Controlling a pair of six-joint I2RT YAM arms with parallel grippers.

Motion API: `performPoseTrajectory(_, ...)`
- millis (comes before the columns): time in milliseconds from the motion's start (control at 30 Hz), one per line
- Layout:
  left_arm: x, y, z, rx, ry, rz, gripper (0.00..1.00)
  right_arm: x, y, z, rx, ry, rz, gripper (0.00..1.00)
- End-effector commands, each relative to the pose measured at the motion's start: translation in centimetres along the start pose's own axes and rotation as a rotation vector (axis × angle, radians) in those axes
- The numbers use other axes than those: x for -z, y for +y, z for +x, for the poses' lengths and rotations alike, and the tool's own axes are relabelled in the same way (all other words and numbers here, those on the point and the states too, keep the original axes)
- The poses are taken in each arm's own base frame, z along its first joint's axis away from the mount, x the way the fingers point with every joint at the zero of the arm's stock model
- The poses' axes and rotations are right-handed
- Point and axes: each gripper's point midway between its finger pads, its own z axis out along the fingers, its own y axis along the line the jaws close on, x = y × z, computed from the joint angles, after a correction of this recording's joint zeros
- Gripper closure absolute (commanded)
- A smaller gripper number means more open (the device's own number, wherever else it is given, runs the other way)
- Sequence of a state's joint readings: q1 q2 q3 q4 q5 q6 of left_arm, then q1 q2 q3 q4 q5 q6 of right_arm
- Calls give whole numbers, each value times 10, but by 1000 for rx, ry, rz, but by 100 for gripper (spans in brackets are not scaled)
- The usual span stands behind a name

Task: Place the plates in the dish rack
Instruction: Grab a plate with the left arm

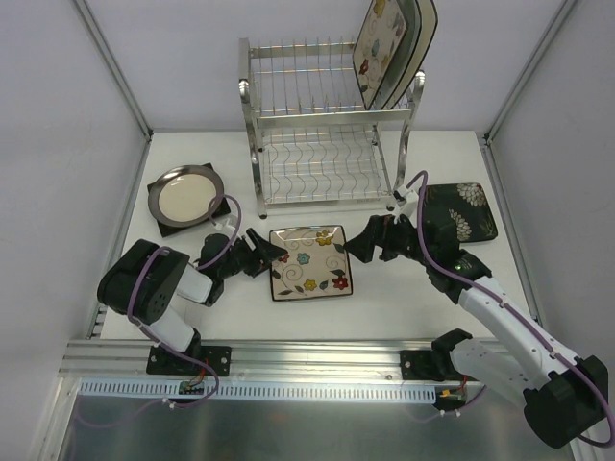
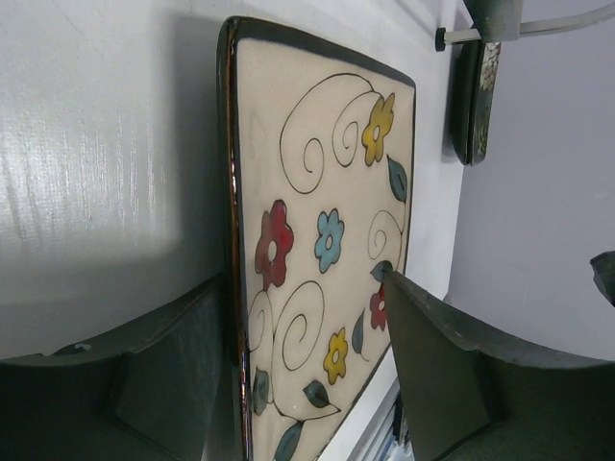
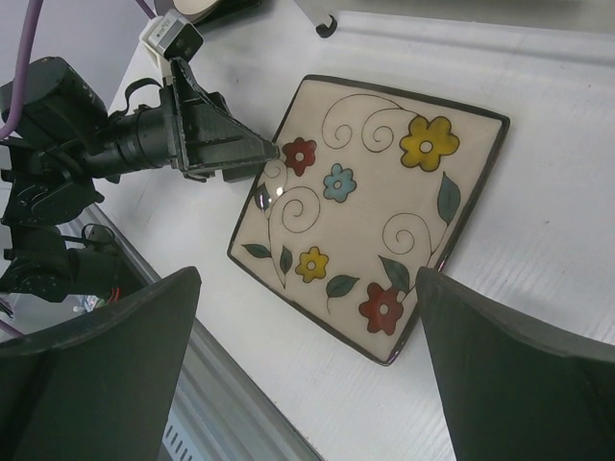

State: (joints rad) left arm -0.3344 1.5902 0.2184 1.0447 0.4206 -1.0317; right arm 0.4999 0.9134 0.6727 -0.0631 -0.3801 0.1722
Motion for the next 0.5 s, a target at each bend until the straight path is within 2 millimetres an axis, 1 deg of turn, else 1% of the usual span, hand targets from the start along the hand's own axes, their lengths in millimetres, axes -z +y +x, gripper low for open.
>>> performPoseTrajectory(0,0,32,22,13,68,-107,35,-1,2,-9,34,-30,-10,0)
performPoseTrajectory(33,-2,33,23,11,74,-111,37,-1,2,-10,34,-34,-7,0)
performPoseTrajectory(133,-4,34,25,3,82,-112,53,-4,-1,-6,30,-23,-1,0)
performPoseTrajectory(167,-5,34,25,3,82,-112,65,-4,-2,-6,29,-22,-1,0)
performPoseTrajectory(233,-5,32,24,-6,81,-104,76,-6,-3,-5,25,-19,0,1)
performPoseTrajectory(267,-5,30,25,-8,84,-100,86,-6,-4,-4,20,-17,1,0)
performPoseTrajectory(333,-5,26,23,-19,80,-86,98,-8,-5,-2,14,-13,2,0)
performPoseTrajectory(367,-4,24,22,-23,77,-81,100,-8,-5,-2,14,-11,3,1)
performPoseTrajectory(467,-1,11,19,-39,68,-38,100,-10,-7,1,3,-5,9,0)
